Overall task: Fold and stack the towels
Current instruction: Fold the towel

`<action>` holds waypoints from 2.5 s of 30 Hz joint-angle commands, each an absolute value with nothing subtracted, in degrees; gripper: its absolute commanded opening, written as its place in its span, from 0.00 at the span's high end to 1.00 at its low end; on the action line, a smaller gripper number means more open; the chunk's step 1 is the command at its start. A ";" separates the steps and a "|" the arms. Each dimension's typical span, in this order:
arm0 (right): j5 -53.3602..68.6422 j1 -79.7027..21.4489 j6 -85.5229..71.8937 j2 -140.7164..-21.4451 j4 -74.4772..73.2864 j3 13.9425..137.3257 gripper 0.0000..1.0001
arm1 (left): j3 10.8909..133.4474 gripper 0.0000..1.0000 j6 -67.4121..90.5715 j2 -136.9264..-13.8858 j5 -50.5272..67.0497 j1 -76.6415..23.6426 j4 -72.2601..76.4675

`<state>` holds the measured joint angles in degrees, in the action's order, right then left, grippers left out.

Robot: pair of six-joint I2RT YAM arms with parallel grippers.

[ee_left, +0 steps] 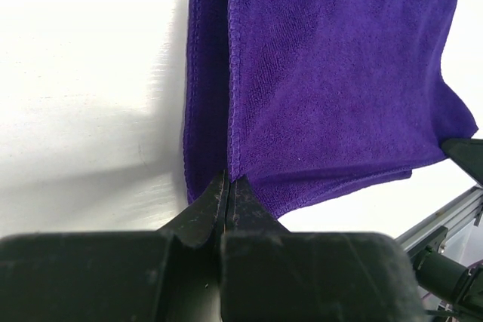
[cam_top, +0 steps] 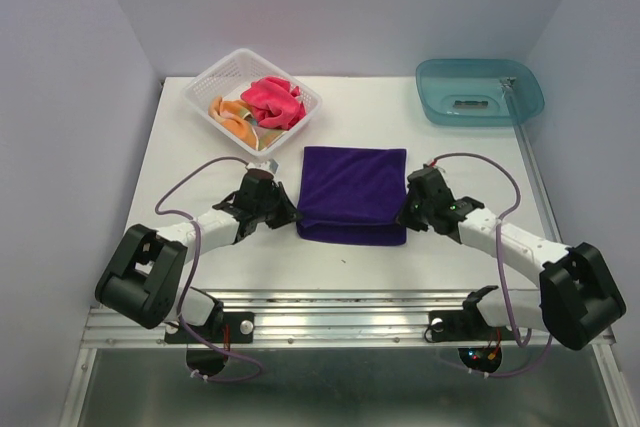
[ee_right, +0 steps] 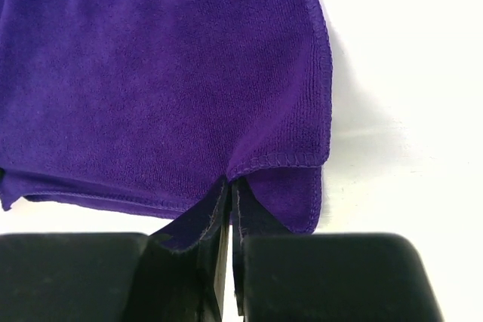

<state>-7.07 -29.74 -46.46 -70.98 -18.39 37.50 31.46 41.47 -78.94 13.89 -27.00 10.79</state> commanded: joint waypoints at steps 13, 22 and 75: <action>-4.04 -30.41 -47.02 -66.99 -20.30 32.08 0.62 | 26.99 0.57 42.01 -71.38 10.99 -27.69 5.28; -6.14 -30.50 -45.00 -52.83 -25.32 30.76 0.45 | 26.98 0.24 42.36 -59.50 4.39 -27.86 -1.67; -1.94 -30.32 -47.99 -64.78 -16.61 33.67 0.99 | 33.40 1.00 42.36 -78.58 4.84 -31.82 4.04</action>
<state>-6.44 -30.09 -47.09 -66.26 -16.34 33.80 32.03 42.00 -81.12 6.76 -31.51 5.89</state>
